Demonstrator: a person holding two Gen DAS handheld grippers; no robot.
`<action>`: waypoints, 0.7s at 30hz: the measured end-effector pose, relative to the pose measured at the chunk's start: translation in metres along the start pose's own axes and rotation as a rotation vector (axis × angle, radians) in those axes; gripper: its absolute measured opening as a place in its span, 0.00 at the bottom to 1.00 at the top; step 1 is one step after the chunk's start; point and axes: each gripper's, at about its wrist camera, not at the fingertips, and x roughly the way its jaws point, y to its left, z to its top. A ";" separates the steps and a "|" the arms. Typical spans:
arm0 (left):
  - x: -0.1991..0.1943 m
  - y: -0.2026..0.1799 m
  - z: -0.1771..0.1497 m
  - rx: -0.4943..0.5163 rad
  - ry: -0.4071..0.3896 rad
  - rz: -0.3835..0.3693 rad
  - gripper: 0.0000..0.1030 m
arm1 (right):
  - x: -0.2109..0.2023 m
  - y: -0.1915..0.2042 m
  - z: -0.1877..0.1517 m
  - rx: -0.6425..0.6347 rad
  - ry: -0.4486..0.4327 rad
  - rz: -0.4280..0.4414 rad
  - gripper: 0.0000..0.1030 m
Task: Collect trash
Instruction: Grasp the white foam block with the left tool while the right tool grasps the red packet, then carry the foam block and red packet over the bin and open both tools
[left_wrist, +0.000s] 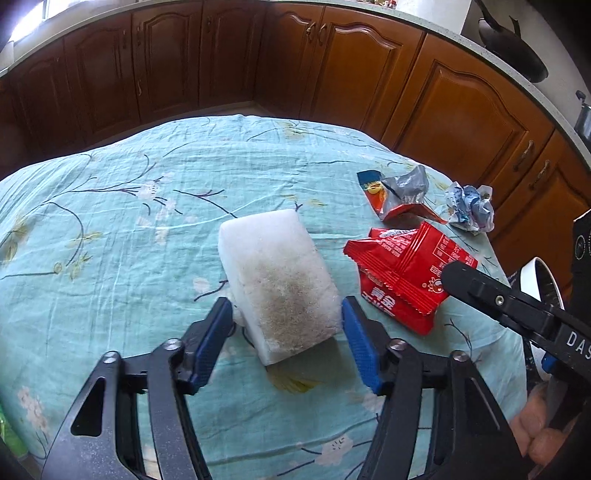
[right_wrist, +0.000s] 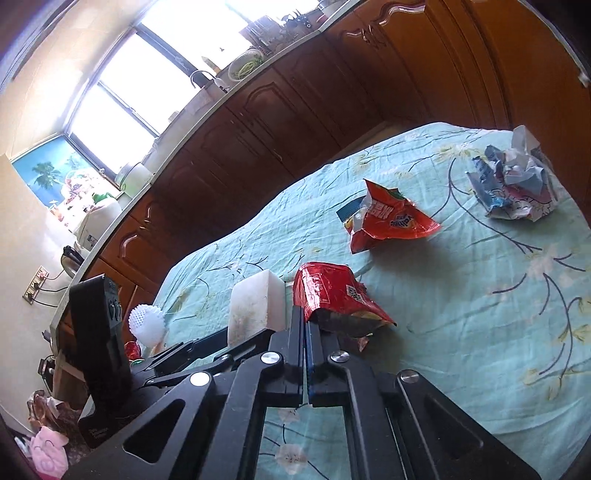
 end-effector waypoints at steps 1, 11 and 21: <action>-0.001 -0.001 -0.001 0.003 -0.009 0.010 0.51 | -0.006 -0.001 -0.002 0.000 -0.008 -0.004 0.00; -0.032 -0.014 -0.013 0.023 -0.043 -0.056 0.48 | -0.074 -0.010 -0.030 -0.009 -0.078 -0.063 0.00; -0.063 -0.090 -0.039 0.171 -0.041 -0.178 0.48 | -0.149 -0.033 -0.057 0.037 -0.159 -0.125 0.00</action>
